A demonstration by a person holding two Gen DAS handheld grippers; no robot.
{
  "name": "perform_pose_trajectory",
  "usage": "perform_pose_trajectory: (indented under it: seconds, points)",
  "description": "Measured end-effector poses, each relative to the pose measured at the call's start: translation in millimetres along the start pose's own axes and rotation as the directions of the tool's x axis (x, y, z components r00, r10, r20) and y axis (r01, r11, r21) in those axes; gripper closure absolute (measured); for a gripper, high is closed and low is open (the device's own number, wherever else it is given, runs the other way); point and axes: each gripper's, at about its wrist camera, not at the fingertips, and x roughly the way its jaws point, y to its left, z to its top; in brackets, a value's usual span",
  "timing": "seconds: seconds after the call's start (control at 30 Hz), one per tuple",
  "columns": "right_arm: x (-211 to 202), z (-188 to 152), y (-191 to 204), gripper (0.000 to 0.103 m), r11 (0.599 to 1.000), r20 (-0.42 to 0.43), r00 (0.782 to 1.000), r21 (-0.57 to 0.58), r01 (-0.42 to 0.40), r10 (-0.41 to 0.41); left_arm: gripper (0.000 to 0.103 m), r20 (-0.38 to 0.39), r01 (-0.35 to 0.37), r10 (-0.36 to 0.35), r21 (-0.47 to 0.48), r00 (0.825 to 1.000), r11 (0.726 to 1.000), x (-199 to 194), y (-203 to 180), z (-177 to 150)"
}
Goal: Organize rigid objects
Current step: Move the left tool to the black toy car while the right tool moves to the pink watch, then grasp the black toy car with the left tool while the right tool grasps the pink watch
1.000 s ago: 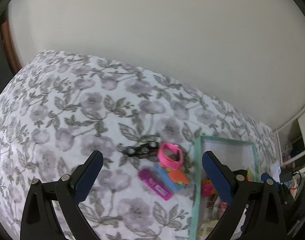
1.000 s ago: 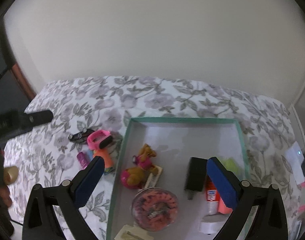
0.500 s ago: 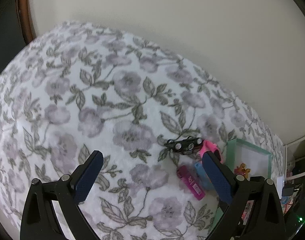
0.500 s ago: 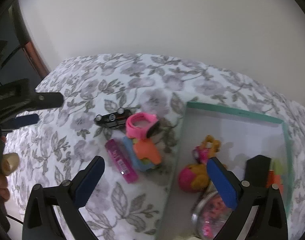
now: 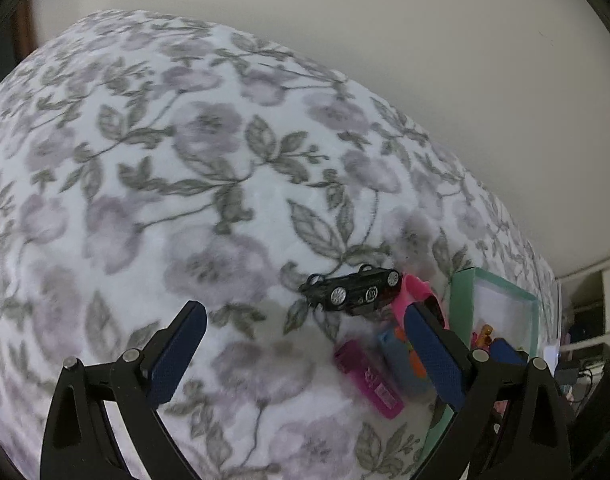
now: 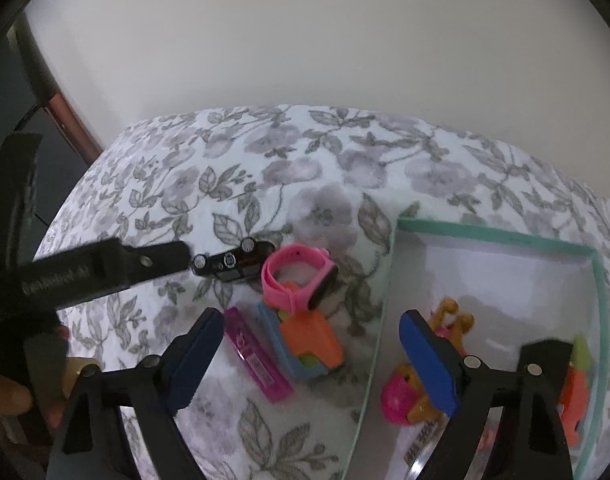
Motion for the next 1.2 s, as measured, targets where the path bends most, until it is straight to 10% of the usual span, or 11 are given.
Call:
perform_pose_trajectory:
  seconds: [0.6, 1.2]
  points:
    - [44, 13, 11, 0.036, 0.999, -0.056, 0.998, -0.029, 0.026, -0.028, 0.004, -0.055, 0.054, -0.044, 0.196, 0.998, 0.979, 47, -26, 8]
    - [48, 5, 1, 0.05, 0.999, 0.001, 1.0, 0.041, -0.003, 0.003, 0.006, -0.018, 0.124, -0.122, 0.153, 0.992, 0.98, 39, -11, -2]
